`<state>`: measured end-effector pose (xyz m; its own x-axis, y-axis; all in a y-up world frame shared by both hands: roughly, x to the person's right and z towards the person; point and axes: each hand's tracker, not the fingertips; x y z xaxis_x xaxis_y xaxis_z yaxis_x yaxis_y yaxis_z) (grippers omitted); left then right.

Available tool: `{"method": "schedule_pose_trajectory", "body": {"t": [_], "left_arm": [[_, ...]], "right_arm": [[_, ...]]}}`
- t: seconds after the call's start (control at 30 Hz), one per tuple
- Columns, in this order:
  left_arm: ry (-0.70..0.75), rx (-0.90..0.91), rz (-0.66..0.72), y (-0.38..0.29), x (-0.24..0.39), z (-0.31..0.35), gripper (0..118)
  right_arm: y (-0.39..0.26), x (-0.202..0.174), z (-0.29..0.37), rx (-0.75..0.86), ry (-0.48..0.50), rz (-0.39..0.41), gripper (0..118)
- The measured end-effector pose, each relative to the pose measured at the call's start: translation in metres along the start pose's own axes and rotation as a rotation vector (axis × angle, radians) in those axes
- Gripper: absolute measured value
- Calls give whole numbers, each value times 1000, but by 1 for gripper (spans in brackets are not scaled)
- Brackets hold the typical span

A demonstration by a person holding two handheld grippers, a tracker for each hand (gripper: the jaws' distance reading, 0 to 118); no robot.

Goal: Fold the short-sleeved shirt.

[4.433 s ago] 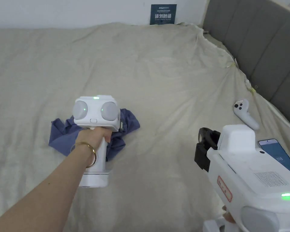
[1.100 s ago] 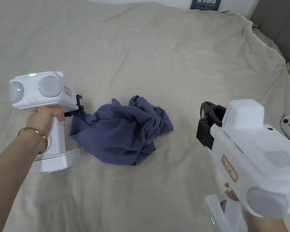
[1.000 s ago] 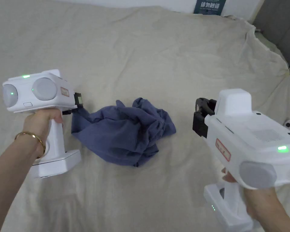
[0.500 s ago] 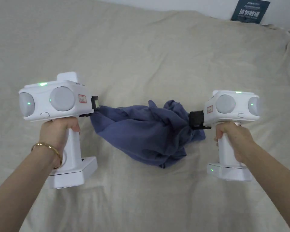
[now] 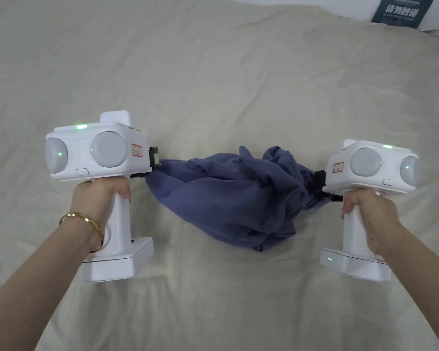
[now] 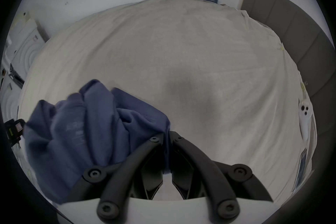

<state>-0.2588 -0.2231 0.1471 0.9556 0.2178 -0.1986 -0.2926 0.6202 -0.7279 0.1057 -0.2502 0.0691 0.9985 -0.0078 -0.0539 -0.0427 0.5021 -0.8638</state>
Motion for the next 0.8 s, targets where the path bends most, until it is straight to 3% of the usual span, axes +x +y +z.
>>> {"method": "schedule_pose_trajectory", "body": {"t": [0.1, 0.27, 0.4, 0.57, 0.8], "left_arm": [[-13, 19, 32, 7, -1, 13, 0], [-25, 81, 99, 21, -8, 52, 0], [10, 166, 102, 37, -19, 96, 0], [10, 300, 128, 62, -36, 163, 0], [24, 434, 107, 80, -44, 246, 0]], "right_arm": [[9, 11, 37, 68, 69, -18, 3], [14, 44, 123, 180, 101, 13, 3], [5, 77, 192, 268, 158, -37, 3], [-13, 114, 273, 372, 43, 15, 3], [-37, 150, 364, 504, -20, -15, 3]]}}
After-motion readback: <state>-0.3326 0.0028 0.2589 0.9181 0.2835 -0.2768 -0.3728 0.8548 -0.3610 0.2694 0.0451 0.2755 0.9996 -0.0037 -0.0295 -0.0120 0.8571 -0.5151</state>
